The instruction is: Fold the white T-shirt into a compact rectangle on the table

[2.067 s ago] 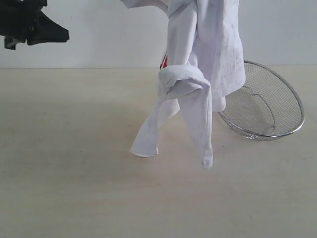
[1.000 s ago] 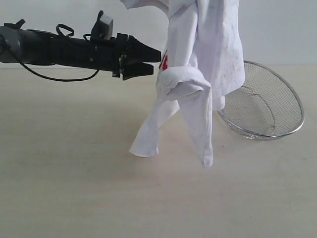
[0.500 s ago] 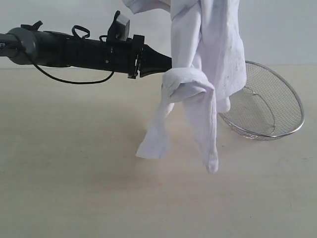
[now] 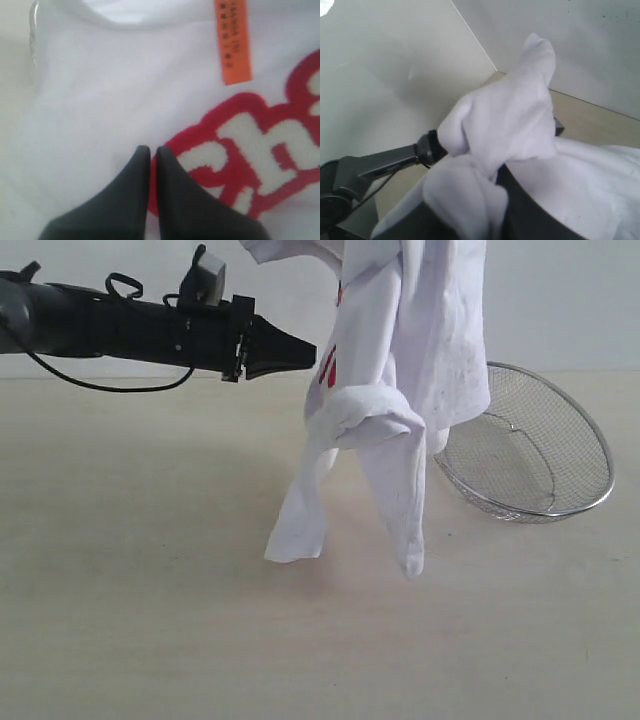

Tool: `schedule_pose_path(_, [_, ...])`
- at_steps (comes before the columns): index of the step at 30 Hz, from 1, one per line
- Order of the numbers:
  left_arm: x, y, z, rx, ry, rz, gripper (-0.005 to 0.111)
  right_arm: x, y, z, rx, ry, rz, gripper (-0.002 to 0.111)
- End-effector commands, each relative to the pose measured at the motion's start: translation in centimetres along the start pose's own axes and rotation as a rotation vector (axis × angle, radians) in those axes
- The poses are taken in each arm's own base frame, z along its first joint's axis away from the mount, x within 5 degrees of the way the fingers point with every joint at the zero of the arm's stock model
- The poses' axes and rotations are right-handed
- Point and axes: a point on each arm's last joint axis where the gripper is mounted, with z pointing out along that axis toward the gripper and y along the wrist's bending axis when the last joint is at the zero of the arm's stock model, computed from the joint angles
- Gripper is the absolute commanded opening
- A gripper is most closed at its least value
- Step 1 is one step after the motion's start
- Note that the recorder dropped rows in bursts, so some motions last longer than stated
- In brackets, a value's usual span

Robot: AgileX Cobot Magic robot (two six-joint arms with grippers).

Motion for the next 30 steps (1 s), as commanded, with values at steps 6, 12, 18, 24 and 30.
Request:
schedule_pose_path(6, [-1.7,-2.6,-3.5,-0.096,0.055,0.047,0.005,0.1,-0.5,-0.3,0.096,0.03,-0.022,0.0])
schedule_pose_path(12, [-0.9,-1.0,-2.0,-0.101,0.042,-0.036,0.01,-0.1,0.4,-0.3,0.001,0.001,0.009,0.0])
schedule_pose_path(18, [0.4,-0.2,0.3,-0.078,0.085,-0.066,0.077,-0.1,0.5,-0.3,-0.006,0.006,0.01,0.0])
schedule_pose_path(24, [1.5,-0.8,3.8,-0.058,0.113,0.013,0.11,0.0,0.5,-0.3,-0.009,0.011,0.01,0.0])
schedule_pose_path(30, [2.5,-0.6,6.4,-0.071,0.103,0.002,0.11,0.0,0.5,-0.3,-0.011,0.011,0.011,0.0])
